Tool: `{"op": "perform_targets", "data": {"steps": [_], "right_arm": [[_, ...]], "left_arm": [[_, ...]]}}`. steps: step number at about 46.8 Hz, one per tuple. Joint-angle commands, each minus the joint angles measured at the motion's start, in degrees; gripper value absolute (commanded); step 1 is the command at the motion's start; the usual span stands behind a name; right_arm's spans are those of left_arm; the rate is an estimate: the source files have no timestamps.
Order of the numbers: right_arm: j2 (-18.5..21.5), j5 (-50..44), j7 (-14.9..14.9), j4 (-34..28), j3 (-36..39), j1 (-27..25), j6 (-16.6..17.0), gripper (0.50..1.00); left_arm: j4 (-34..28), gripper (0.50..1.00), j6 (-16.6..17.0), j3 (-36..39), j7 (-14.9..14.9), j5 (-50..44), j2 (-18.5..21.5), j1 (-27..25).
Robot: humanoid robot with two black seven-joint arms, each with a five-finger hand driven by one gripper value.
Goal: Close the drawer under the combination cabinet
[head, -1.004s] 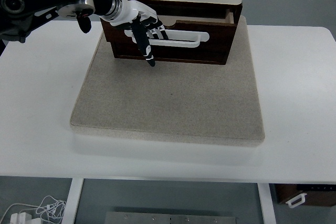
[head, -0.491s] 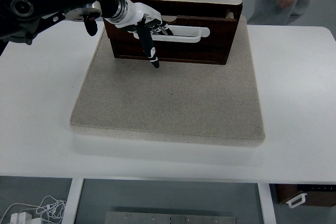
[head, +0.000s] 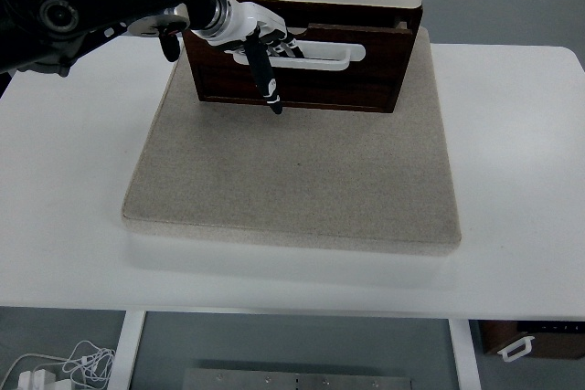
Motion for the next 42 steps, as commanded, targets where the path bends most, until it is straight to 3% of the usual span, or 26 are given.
{"op": "perform_targets", "data": {"steps": [1, 42], "right_arm": [[0.00, 0.00, 0.00, 0.00, -0.02, -0.02, 0.00, 0.952], [0.00, 0.00, 0.09, 0.00, -0.02, -0.02, 0.00, 0.952]], "left_arm": [[0.53, 1.000, -0.01, 0.01, 0.01, 0.03, -0.08, 0.14], [4.75, 1.000, 3.68, -0.08, 0.01, 1.17, -3.33, 0.31]]}}
